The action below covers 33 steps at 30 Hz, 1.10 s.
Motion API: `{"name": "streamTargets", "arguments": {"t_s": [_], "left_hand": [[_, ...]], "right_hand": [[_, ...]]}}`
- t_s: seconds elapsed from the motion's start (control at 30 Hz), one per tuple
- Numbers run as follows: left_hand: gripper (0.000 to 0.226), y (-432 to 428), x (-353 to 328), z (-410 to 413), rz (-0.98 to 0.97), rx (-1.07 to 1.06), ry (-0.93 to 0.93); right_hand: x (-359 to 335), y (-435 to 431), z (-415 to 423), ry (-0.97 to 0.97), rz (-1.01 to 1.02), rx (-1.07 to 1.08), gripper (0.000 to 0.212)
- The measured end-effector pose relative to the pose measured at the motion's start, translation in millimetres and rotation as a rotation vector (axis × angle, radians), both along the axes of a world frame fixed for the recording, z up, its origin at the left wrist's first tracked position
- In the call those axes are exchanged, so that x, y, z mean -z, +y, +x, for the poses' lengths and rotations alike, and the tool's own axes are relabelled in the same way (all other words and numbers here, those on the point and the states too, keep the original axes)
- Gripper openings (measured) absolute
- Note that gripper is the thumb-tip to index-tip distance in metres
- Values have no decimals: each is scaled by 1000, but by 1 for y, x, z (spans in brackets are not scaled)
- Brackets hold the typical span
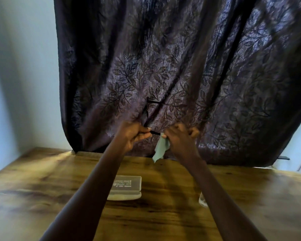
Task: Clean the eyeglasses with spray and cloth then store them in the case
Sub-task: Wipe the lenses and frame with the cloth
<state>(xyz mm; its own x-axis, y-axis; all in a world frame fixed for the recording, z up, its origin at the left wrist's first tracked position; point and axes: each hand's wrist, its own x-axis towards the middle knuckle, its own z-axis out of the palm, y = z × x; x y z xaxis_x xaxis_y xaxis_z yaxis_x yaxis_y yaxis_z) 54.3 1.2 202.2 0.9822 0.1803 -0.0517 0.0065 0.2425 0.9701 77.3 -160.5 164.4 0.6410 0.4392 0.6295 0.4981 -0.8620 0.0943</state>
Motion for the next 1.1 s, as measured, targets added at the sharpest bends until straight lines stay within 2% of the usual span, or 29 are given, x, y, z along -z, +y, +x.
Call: {"name": "streamTargets", "arguments": {"t_s": [0.1, 0.23, 0.4, 0.5, 0.63, 0.77, 0.83, 0.87, 0.93, 1.03, 1.1], "left_hand": [[6, -8, 9, -1, -13, 5, -3], [4, -4, 17, -6, -47, -10, -4], [11, 10, 19, -9, -77, -39, -21], [2, 13, 18, -9, -70, -47, -27], [4, 1, 21, -8, -37, -35, -19], [5, -1, 24, -5, -12, -17, -15], [4, 5, 24, -5, -11, -14, -17], [4, 9, 23, -6, -17, -15, -22], [3, 19, 21, -6, -33, -31, -38], [10, 31, 19, -6, -11, -38, -58], [15, 34, 20, -4, 57, -37, -79]], "right_hand": [[7, 11, -10, -87, 21, -13, 28], [12, 2, -9, 41, 13, -31, 30], [9, -16, -1, 47, 6, 37, 26], [11, -16, 1, 21, 26, 75, 27], [17, 19, -5, 85, 120, -28, 29], [19, 40, -15, -100, 202, -17, 34], [17, 35, -13, -140, 140, -27, 39], [17, 29, -11, -143, 103, -22, 38], [15, 12, -3, -145, 67, -10, 21], [19, -10, 7, -79, 109, 39, 43], [21, -18, 6, -108, 116, 57, 32]]}}
